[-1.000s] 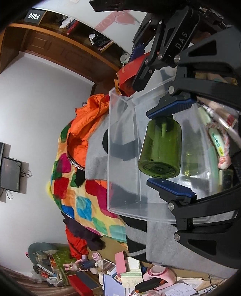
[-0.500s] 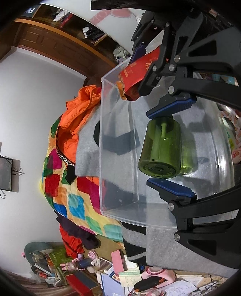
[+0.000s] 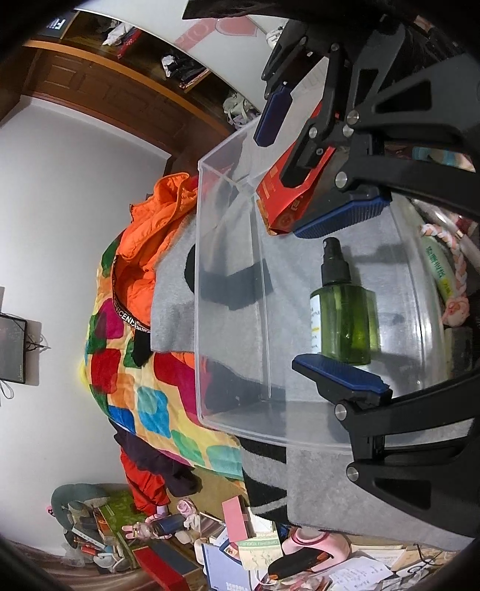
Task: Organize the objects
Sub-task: 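Carry both items into the clear box and open both tools to release, then grasp the purple-black cosmetic tube with the left tool while the right tool grasps the white tape roll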
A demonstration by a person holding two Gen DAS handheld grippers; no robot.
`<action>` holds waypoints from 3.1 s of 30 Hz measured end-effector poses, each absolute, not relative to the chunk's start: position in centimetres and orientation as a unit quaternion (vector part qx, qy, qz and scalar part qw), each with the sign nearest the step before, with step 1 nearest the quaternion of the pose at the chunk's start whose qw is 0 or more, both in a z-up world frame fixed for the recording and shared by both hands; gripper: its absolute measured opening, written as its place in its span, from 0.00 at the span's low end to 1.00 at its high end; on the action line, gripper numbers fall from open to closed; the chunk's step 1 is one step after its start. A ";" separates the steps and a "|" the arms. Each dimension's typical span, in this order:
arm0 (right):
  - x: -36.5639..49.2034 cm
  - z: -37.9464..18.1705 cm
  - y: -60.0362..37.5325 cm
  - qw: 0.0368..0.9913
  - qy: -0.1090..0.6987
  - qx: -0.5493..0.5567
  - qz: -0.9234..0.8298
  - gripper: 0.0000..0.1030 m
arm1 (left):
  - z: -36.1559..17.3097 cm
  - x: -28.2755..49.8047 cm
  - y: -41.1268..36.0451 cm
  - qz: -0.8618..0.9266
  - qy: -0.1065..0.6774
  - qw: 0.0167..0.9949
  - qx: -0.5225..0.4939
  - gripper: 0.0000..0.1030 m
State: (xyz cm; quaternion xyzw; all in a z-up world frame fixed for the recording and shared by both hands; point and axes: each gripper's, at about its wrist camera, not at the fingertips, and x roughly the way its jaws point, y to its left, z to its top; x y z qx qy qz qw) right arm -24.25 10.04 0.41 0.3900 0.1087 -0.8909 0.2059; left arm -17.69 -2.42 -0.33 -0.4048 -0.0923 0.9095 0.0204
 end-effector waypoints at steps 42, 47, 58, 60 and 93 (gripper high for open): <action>-14.8 -2.1 19.6 0.175 0.038 0.408 -0.895 0.79 | -4.5 -7.0 -4.9 0.894 -0.060 0.019 -0.443 0.88; -14.7 -3.3 19.3 0.182 0.049 0.411 -0.892 0.79 | -6.0 -6.9 -5.8 0.880 -0.101 0.043 -0.462 0.90; -15.2 -4.3 17.7 0.180 0.081 0.411 -0.890 0.60 | -5.8 -5.5 -4.9 0.893 -0.087 0.031 -0.440 0.76; -15.0 -4.3 18.0 0.181 0.077 0.414 -0.889 0.55 | -5.6 -5.0 -4.6 0.894 -0.085 0.033 -0.439 0.69; -18.7 -5.0 20.3 0.159 -0.003 0.441 -0.883 0.35 | -4.7 -5.8 -1.6 0.895 -0.023 0.096 -0.435 0.41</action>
